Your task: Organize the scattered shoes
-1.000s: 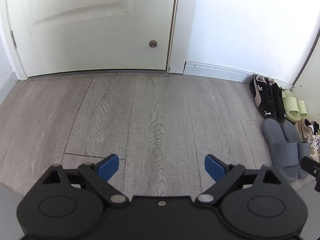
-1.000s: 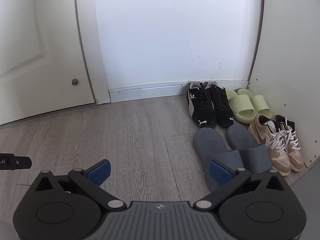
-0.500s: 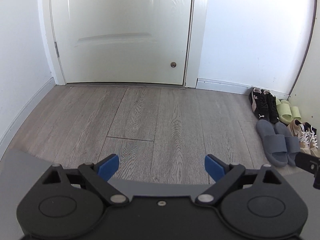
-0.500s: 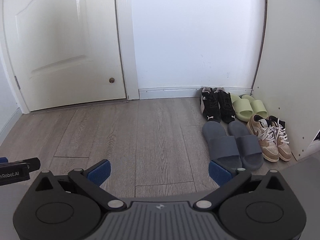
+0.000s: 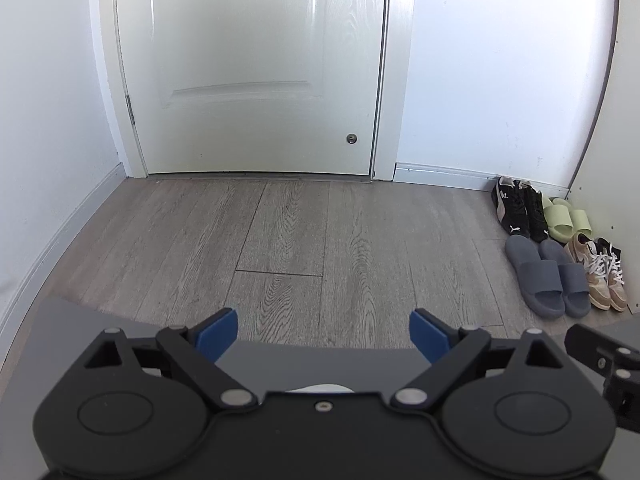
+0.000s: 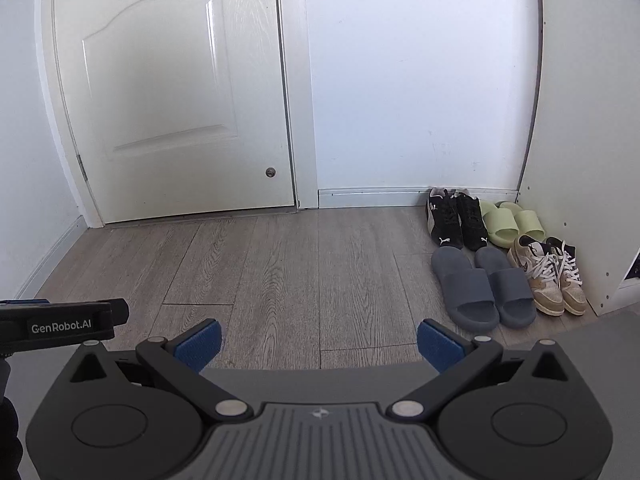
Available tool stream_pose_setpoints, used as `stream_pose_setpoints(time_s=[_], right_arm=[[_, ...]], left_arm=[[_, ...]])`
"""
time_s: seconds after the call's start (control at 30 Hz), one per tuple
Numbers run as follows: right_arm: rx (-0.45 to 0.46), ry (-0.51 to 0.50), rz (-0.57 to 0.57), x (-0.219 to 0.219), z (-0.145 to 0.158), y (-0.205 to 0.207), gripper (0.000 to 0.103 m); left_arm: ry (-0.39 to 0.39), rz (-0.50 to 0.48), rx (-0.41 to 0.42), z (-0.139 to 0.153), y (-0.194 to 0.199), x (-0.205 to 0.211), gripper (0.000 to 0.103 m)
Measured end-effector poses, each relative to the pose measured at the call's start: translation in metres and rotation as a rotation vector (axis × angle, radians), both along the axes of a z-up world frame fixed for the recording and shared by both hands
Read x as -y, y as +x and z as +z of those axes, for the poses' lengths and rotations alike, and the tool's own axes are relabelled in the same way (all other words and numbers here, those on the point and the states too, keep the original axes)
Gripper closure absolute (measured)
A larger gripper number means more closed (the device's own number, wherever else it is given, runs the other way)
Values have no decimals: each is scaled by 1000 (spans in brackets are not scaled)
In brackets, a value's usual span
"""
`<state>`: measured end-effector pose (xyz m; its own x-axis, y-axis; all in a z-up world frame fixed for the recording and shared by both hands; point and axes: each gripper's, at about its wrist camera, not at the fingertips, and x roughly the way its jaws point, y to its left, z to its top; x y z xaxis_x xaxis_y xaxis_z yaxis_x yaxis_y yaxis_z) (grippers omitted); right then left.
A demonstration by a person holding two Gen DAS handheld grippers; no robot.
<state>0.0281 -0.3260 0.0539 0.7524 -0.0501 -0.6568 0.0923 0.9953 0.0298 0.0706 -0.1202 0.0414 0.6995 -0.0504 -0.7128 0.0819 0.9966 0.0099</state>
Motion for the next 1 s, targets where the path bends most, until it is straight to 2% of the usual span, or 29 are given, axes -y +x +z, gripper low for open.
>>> stream_pose_setpoints(time_s=[0.53, 1.0], right_arm=[[19, -40, -1, -10, 5, -19, 0], [25, -36, 1, -11, 5, -19, 0]], left_arm=[[-13, -1, 8, -1, -17, 3, 10], [18, -8, 29, 1, -22, 7, 10]])
